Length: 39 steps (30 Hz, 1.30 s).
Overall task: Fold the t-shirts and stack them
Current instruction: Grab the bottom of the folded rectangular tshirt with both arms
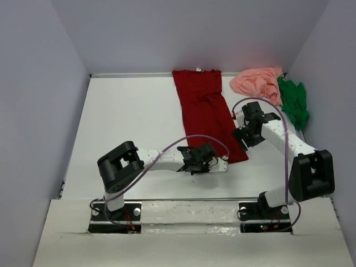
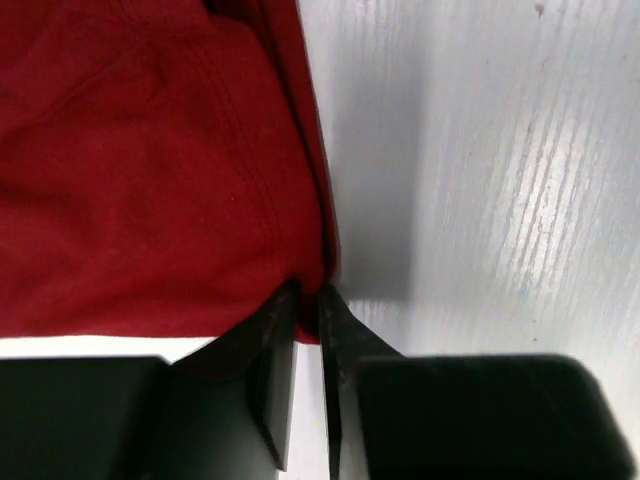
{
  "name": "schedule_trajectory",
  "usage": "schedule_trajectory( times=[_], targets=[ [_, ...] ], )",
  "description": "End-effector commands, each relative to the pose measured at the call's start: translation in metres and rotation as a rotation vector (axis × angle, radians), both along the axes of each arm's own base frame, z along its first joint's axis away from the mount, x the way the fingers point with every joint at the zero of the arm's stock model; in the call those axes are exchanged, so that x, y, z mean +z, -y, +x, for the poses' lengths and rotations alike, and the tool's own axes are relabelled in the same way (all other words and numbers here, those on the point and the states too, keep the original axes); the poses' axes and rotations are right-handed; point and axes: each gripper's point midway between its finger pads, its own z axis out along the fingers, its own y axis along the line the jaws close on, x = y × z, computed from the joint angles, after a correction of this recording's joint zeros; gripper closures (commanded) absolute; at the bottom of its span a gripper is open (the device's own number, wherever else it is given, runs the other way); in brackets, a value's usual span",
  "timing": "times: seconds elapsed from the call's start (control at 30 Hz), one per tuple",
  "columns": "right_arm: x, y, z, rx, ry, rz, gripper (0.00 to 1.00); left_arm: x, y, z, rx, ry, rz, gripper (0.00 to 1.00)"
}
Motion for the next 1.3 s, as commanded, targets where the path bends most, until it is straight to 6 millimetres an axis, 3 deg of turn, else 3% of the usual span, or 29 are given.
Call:
schedule_trajectory(
  times=[0.0,0.07,0.4,0.53,0.7,0.8,0.9,1.0,1.03,1.07,1.13,1.27],
  targets=[
    [0.006,0.008,0.001,0.005,0.044,-0.026,0.28,0.009,0.005,0.004,-0.015,0.028,0.005,0.84],
    [0.008,0.009,-0.001,0.014,0.04,-0.035,0.28,0.011,0.004,0.003,-0.016,0.031,0.008,1.0],
    [0.037,0.003,-0.011,0.2,0.099,-0.004,0.28,0.031,-0.006,-0.015,-0.084,-0.011,-0.021,1.0],
    [0.053,-0.017,-0.022,0.34,0.144,0.099,0.31,0.025,-0.025,-0.022,-0.104,0.001,-0.012,1.0],
    [0.069,-0.038,-0.033,0.446,0.185,0.21,0.26,0.026,-0.036,-0.017,-0.113,0.052,-0.016,1.0],
    [0.06,-0.048,-0.046,0.545,0.153,0.262,0.15,0.023,-0.04,-0.015,-0.109,0.051,-0.003,1.0],
    [0.048,-0.045,-0.057,0.549,0.055,0.263,0.14,0.02,-0.04,-0.014,-0.099,0.052,0.005,1.0],
    [0.027,-0.039,-0.071,0.413,-0.187,0.262,0.37,0.019,-0.038,-0.012,-0.097,0.053,0.008,1.0],
    [0.013,-0.037,-0.088,0.365,-0.354,0.269,0.5,0.019,-0.037,-0.011,-0.093,0.052,0.009,1.0],
    [0.007,-0.038,-0.096,0.35,-0.429,0.284,0.55,0.018,-0.037,-0.012,-0.095,0.048,0.009,1.0],
    [-0.002,-0.044,-0.108,0.32,-0.526,0.324,0.58,0.018,-0.034,-0.011,-0.094,0.044,0.01,1.0],
    [-0.023,-0.048,-0.107,0.272,-0.579,0.338,0.6,0.019,-0.032,-0.009,-0.086,0.041,0.012,1.0]
  ],
)
